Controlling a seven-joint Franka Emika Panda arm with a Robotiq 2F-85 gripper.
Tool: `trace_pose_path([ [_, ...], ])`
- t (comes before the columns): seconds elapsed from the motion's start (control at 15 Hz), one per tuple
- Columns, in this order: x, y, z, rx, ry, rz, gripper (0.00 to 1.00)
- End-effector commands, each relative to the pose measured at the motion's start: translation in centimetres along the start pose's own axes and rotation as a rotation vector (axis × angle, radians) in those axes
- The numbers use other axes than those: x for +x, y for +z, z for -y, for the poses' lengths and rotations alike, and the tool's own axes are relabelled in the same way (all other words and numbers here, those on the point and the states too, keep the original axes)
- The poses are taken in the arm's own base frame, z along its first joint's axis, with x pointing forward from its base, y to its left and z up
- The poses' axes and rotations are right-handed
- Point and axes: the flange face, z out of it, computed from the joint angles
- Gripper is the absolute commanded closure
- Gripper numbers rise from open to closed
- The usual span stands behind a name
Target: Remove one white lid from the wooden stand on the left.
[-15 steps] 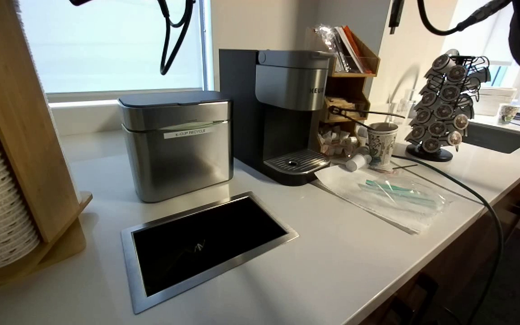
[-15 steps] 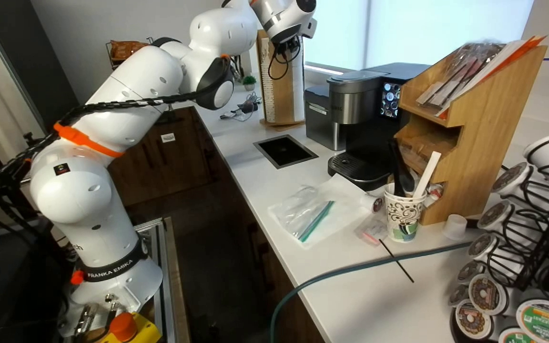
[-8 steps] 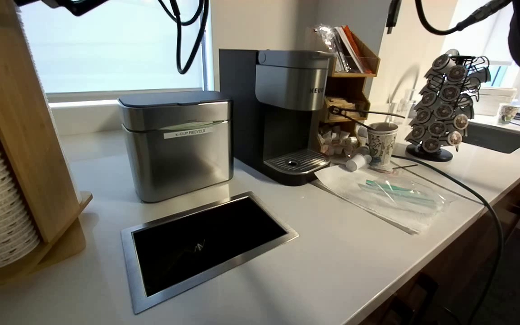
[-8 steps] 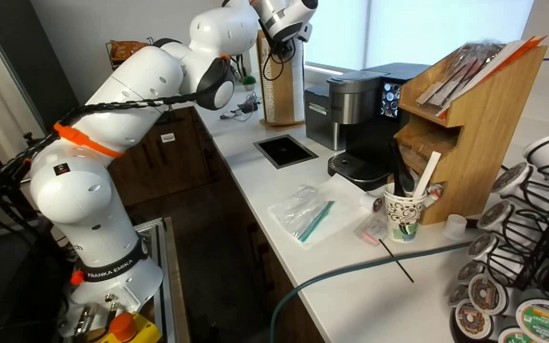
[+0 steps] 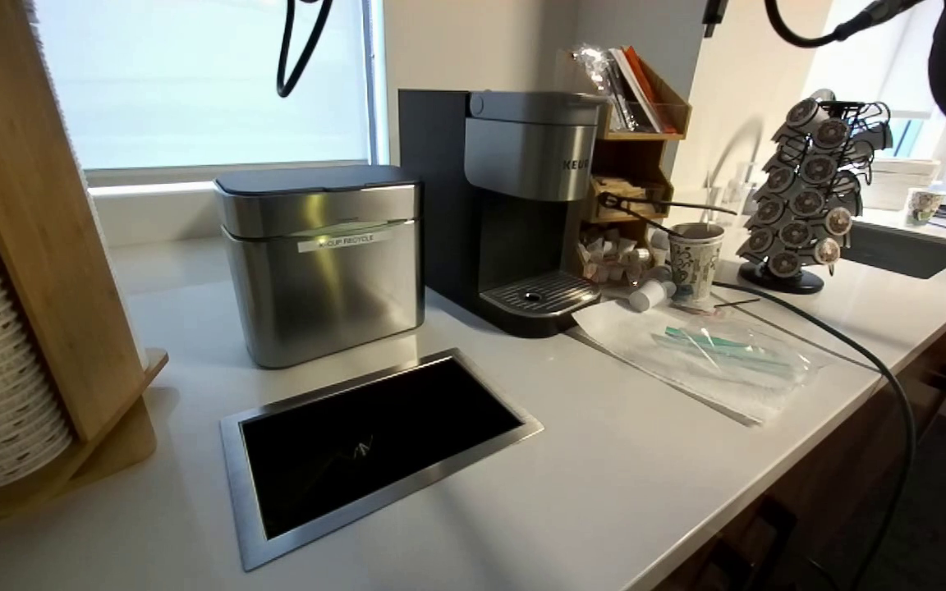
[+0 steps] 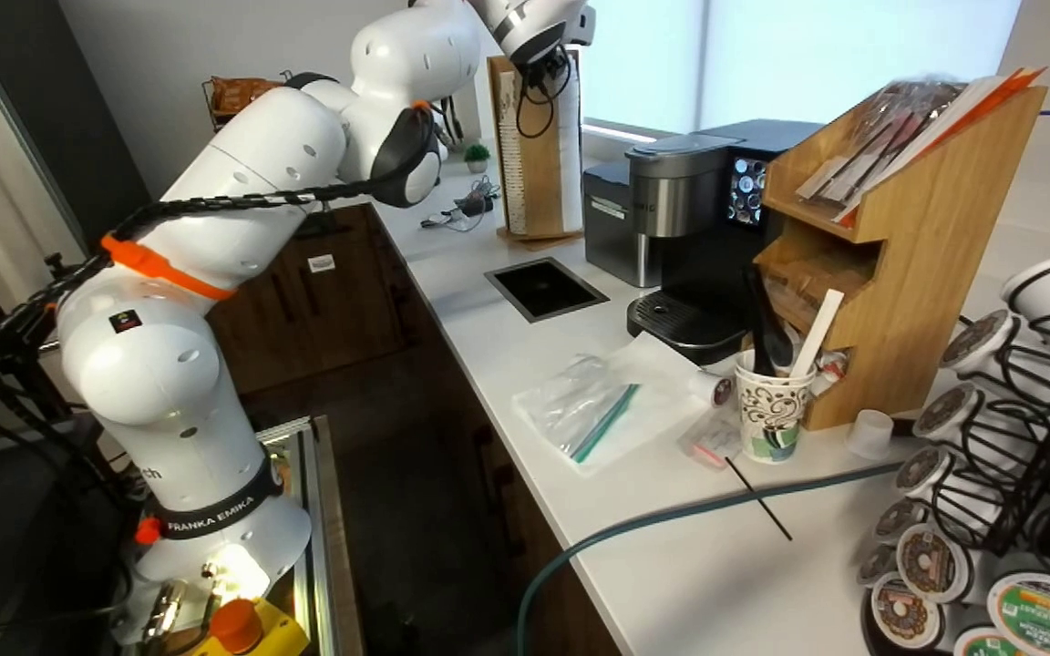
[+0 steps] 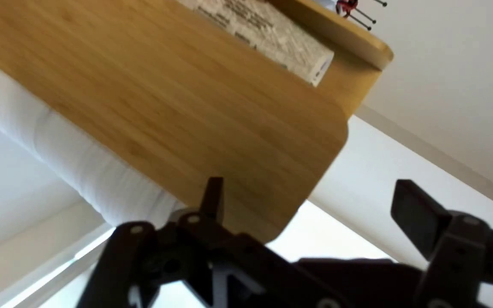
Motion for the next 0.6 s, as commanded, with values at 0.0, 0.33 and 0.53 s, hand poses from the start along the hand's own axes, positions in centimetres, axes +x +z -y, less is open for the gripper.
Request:
trace_pose_path([
  [0.0,0.7,-0.1,0.6,-0.022,-0.083,-0.132,0.0],
  [0.33,1.4,-0.7,0.2,-0.061,-0.18,-0.247,0.0],
  [0.53,0.9,0.2,-0.7,-0.053,-0.194,-0.185,0.0],
])
